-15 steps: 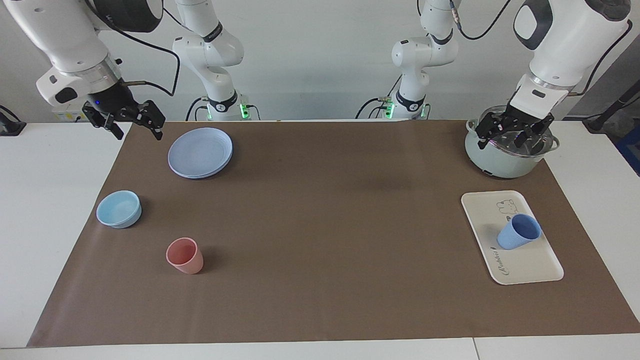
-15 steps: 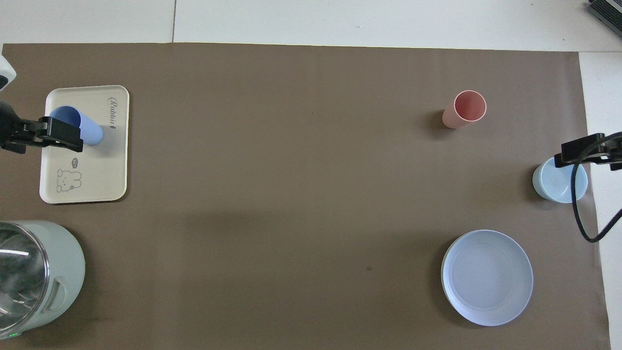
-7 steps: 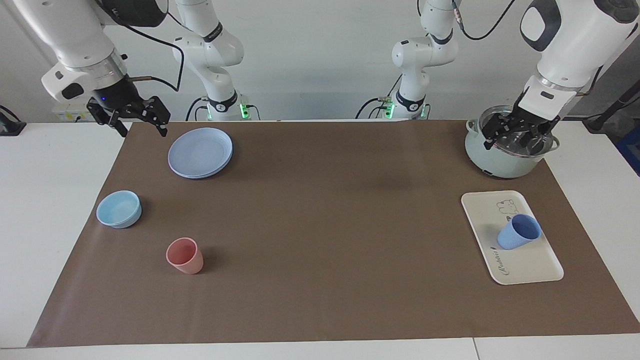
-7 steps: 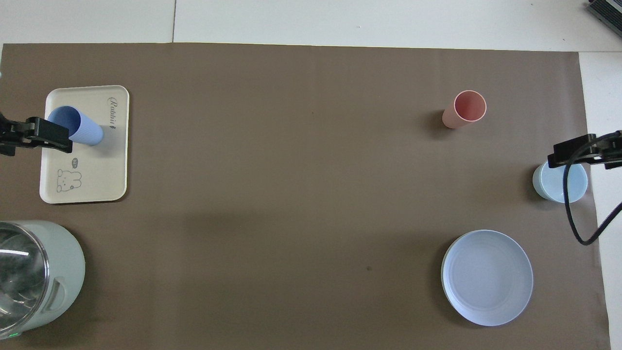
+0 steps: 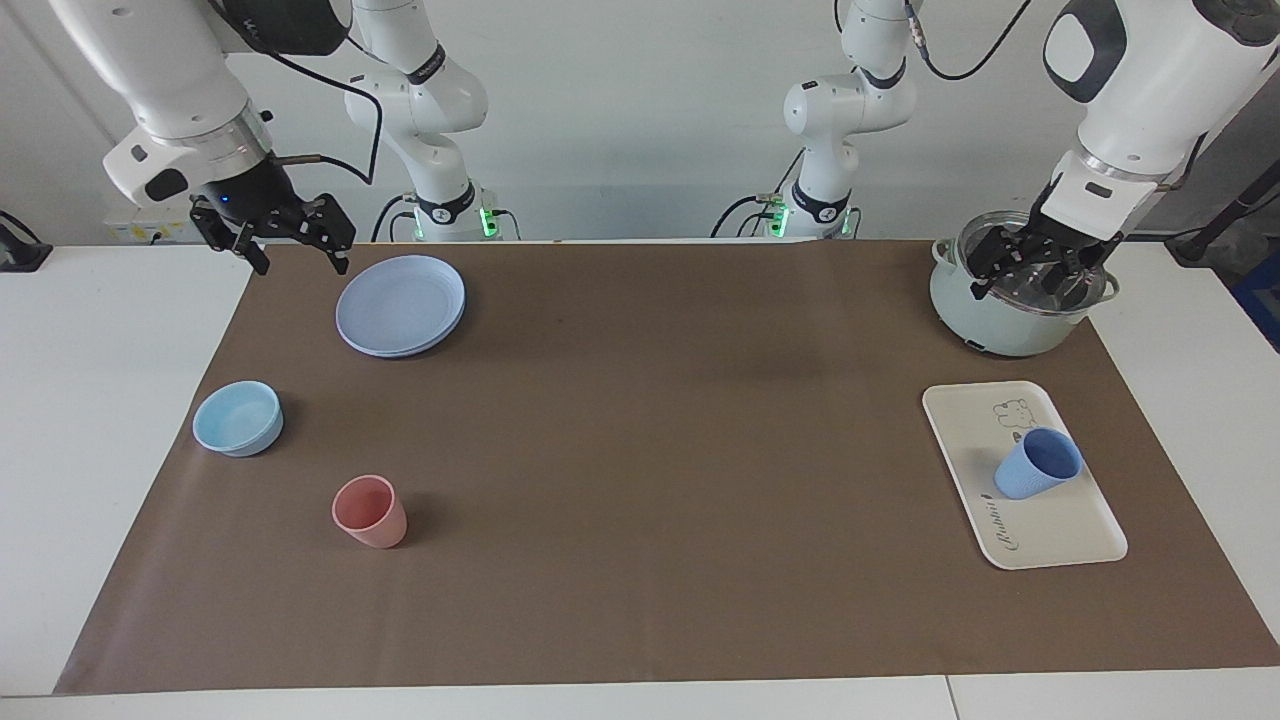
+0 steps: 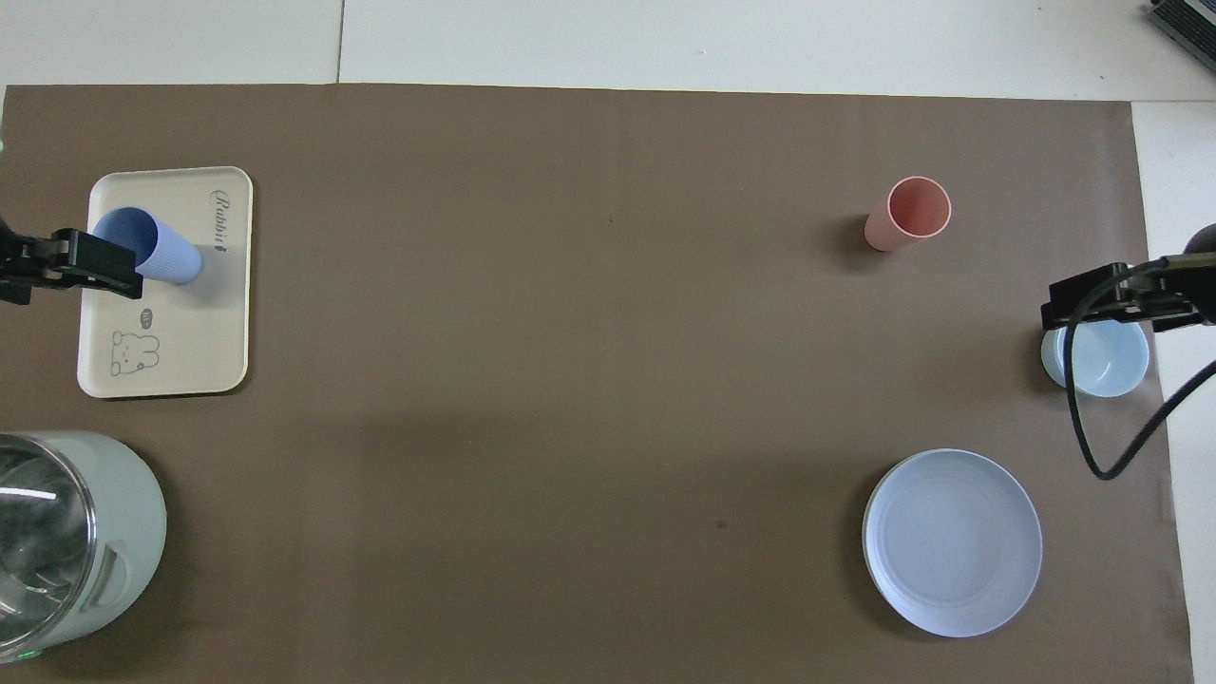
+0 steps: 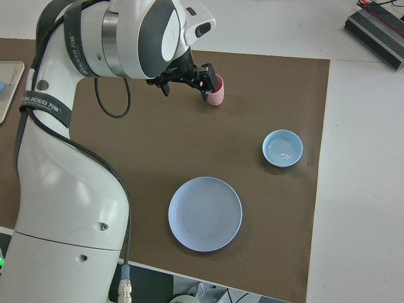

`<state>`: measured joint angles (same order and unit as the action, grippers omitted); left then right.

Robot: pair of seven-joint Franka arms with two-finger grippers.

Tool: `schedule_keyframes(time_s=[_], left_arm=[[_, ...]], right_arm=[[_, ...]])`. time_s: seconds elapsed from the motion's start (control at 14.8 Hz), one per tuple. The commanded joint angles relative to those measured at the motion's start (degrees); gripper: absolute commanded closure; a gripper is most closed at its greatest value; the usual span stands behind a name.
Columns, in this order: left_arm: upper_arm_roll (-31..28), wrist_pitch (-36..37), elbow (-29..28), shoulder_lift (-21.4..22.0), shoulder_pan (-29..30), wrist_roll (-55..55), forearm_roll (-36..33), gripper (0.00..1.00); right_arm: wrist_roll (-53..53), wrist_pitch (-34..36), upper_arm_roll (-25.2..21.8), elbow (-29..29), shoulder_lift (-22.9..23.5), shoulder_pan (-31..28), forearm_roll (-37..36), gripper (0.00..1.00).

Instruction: Place cup on tray

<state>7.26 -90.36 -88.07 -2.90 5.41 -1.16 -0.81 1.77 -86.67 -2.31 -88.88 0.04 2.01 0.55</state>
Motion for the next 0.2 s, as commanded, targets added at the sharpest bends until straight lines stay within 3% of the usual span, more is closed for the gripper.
schedule_keyframes(time_s=[0.0,0.13], left_arm=[[0.1,-1.5,-1.3,1.4,-0.5,0.7,-0.3,0.0],[0.4,-2.0,-1.4,1.4,-0.6,0.6,-0.3,0.0]], right_arm=[[1.1,-0.7,0.4,-0.9,-0.5,-0.3,-1.0,0.0],[0.9,-0.8,0.4,-0.9,-0.5,-0.3,-1.0,0.0]])
